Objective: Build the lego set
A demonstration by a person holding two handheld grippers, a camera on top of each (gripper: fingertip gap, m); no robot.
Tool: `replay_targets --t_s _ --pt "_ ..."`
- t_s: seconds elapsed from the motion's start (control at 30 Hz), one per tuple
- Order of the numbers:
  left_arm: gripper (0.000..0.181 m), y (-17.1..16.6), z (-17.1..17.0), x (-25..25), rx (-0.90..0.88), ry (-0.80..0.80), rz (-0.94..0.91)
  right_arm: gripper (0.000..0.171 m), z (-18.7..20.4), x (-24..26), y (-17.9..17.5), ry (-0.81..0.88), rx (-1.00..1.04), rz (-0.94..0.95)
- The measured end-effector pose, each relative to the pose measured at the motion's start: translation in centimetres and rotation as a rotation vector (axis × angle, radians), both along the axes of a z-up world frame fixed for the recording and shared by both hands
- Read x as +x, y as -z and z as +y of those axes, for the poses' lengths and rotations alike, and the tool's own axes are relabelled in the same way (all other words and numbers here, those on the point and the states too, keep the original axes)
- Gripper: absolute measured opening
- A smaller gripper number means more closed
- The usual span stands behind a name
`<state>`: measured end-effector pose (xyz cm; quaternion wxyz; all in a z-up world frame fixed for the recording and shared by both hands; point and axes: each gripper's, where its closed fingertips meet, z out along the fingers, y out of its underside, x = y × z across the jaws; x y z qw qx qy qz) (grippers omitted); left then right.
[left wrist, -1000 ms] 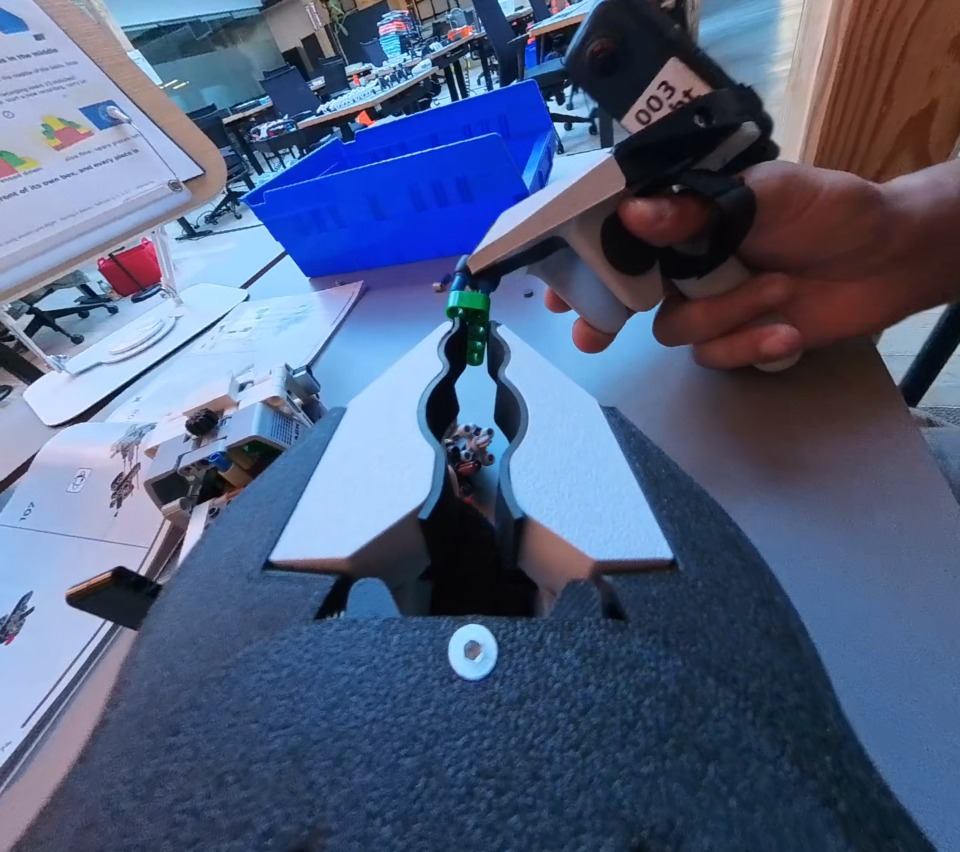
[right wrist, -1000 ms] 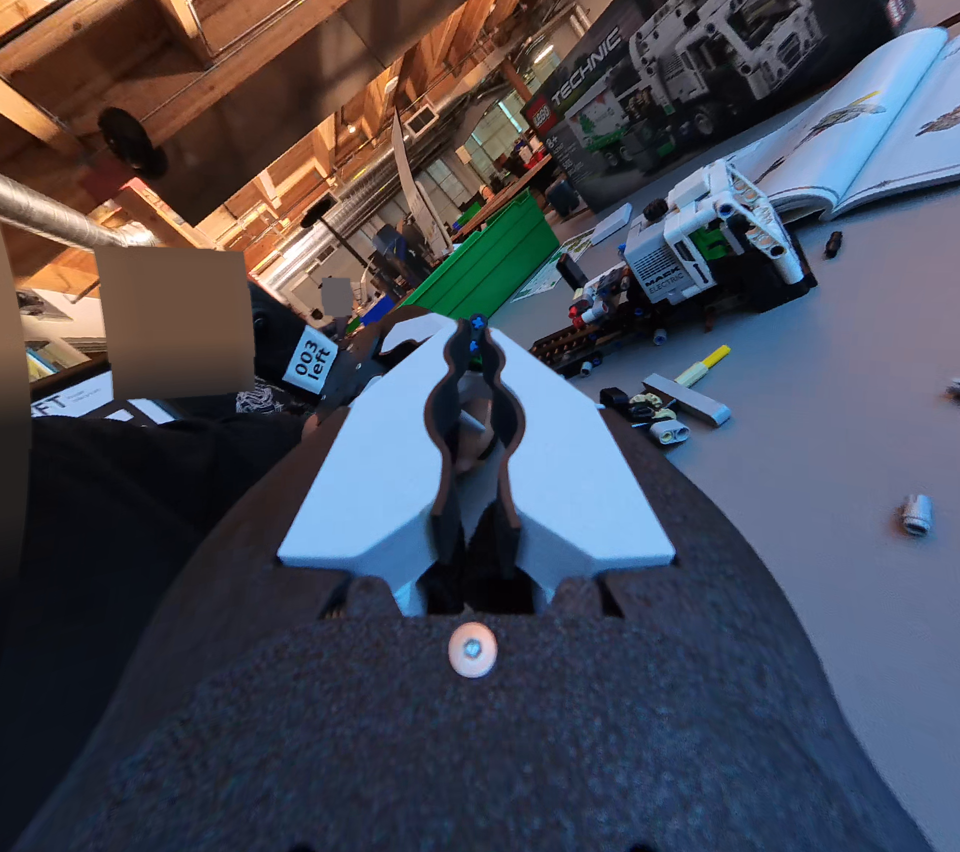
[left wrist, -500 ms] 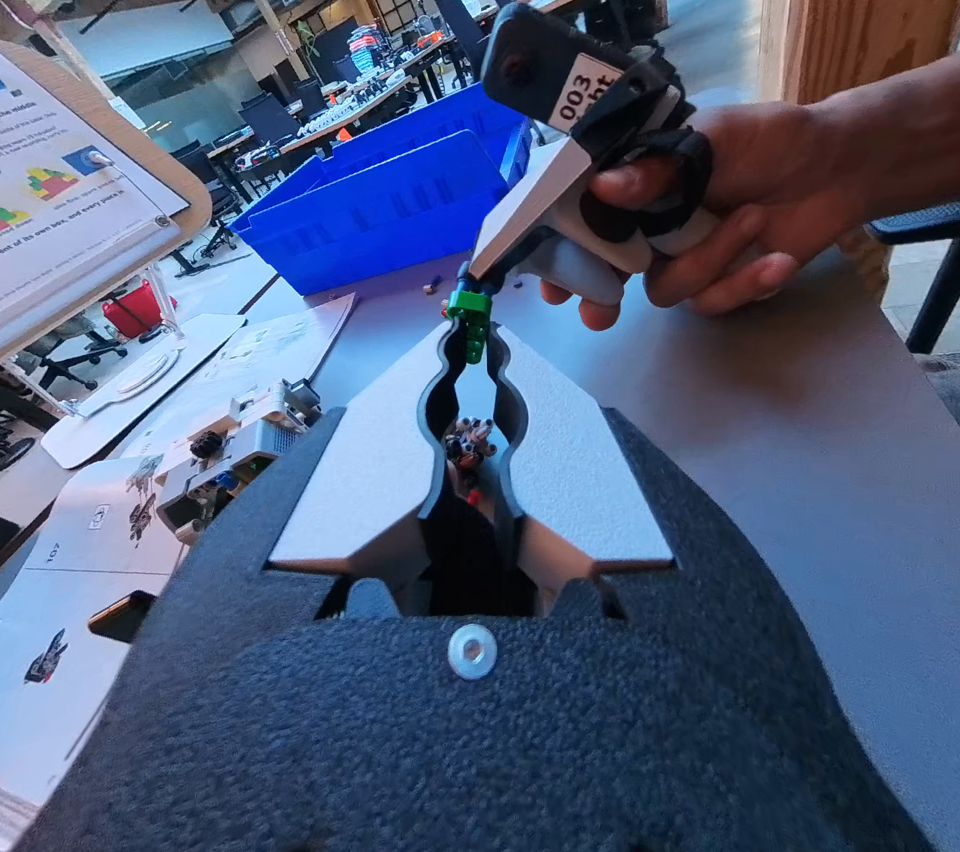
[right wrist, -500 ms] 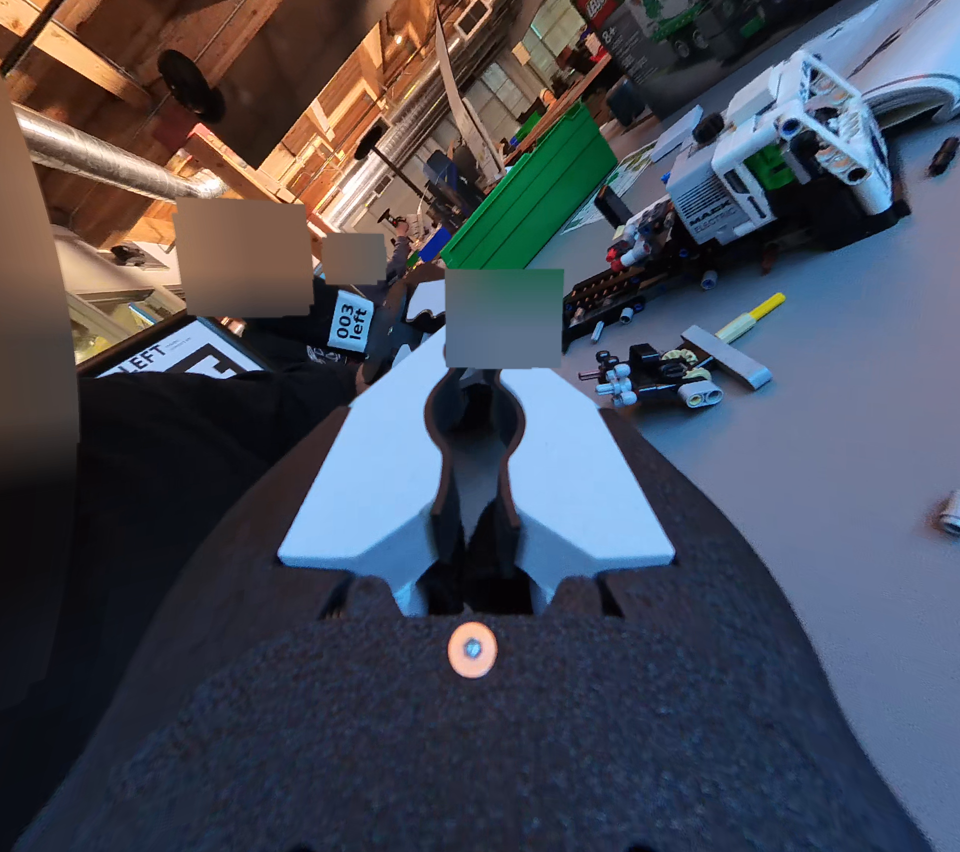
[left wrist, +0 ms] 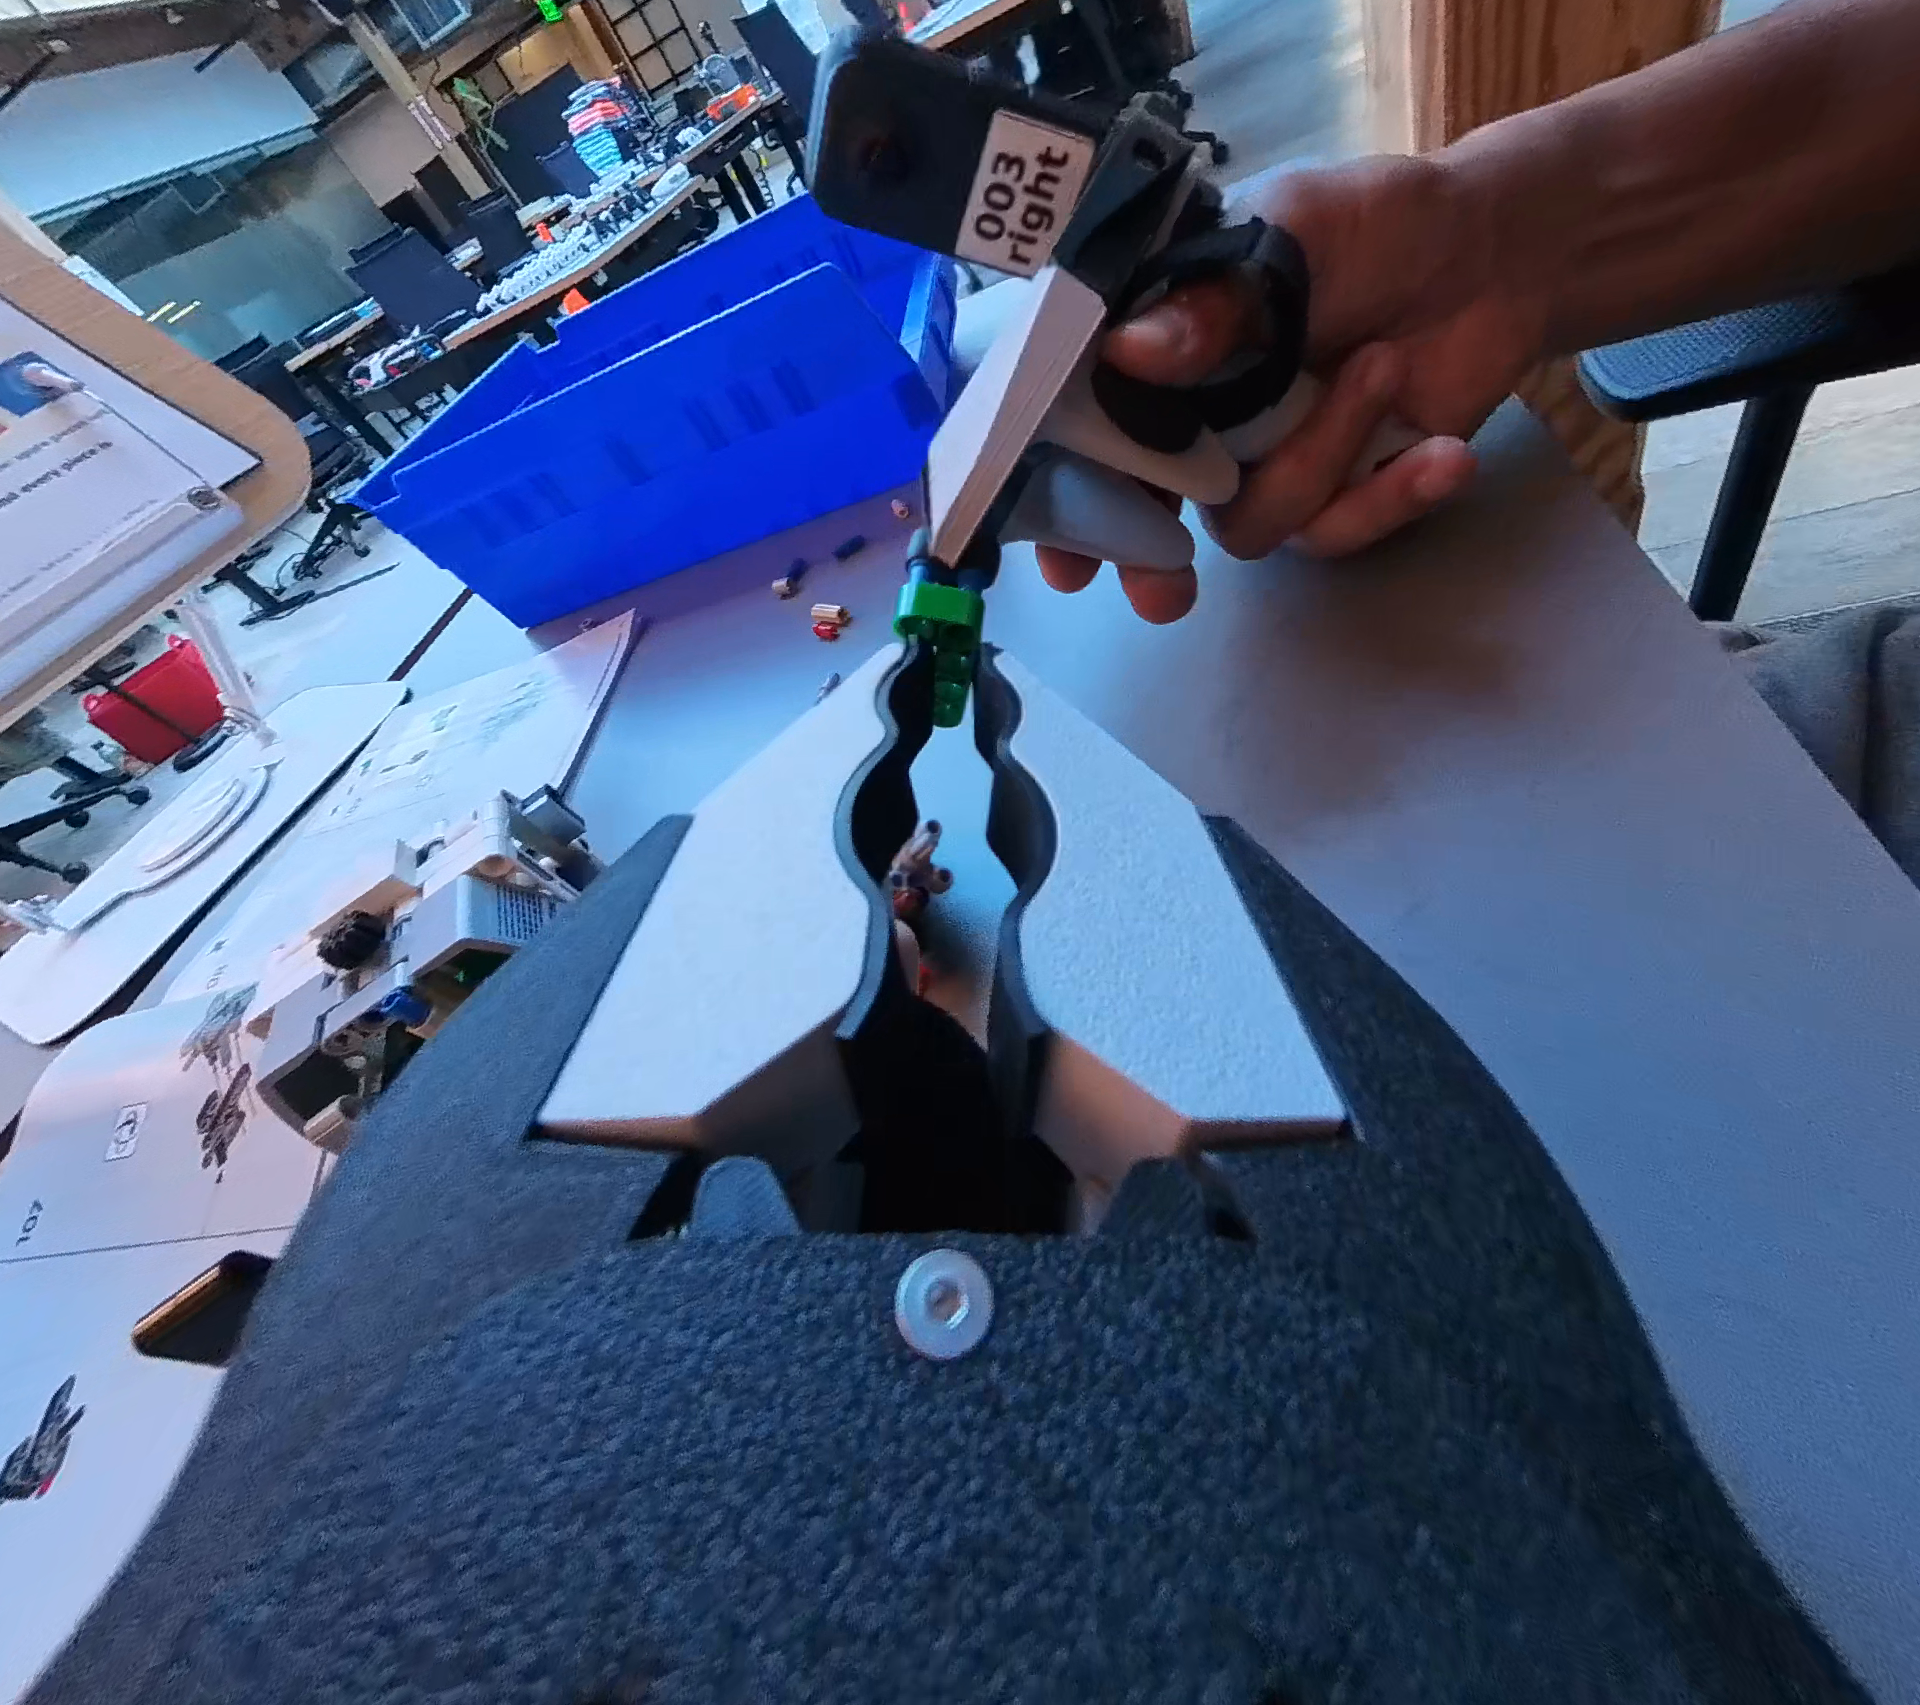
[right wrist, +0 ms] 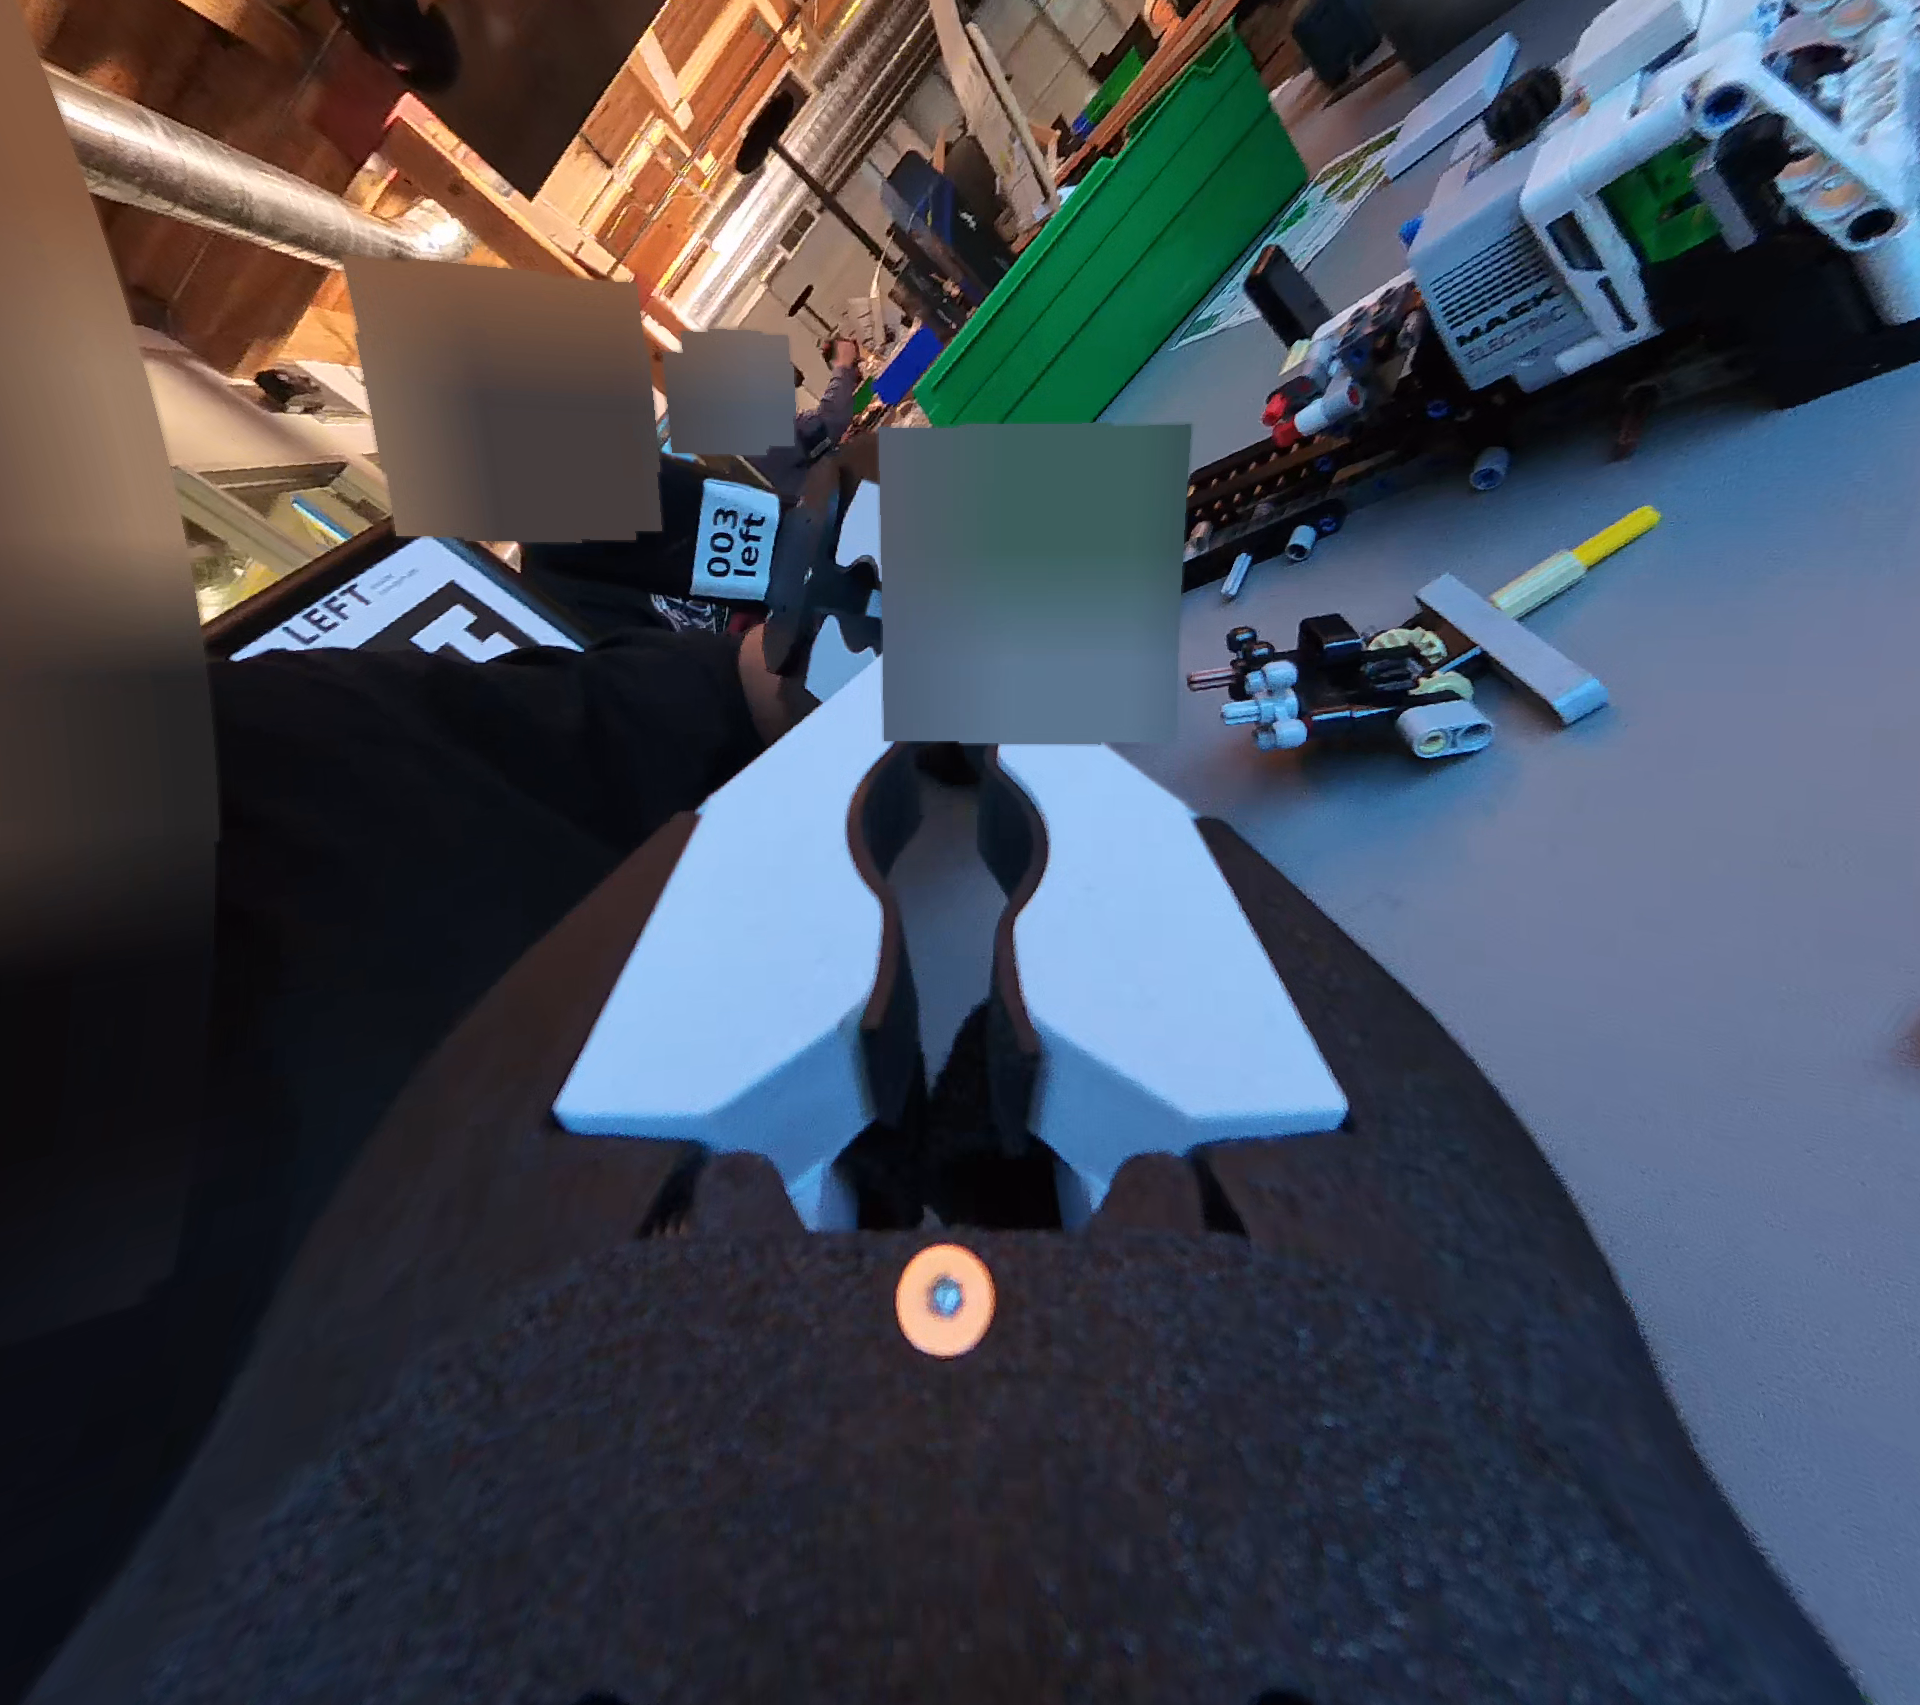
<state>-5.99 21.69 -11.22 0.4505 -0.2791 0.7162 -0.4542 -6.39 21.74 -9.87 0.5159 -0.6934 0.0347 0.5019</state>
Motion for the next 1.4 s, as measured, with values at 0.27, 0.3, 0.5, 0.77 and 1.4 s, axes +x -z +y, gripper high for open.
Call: replay_targets --t_s 0.27,0.3,0.5,0.77,1.4 --pt "0.005 0.9 -0.3 -0.4 0.058 0.057 0.031 0.003 -0.3 -0.5 0.8 -0.038 -0.032 -0.057" --pt "0.005 1.0 -0.3 -0.5 0.065 0.059 0.036 0.003 -0.3 -0.6 1.0 -0.042 -0.039 -0.062" --pt "0.005 1.6 -0.4 -0.9 0.098 0.082 0.057 0.002 -0.5 -1.0 1.6 -0.069 -0.056 -0.113" --pt "0.005 2.5 -0.8 -1.1 0.151 0.139 0.083 0.002 -0.8 -1.4 2.4 -0.130 -0.103 -0.135" --pt "0.005 1.9 -1.5 -1.4 0.101 0.164 0.075 0.002 -1.2 -1.8 1.7 -0.179 -0.091 -0.064"
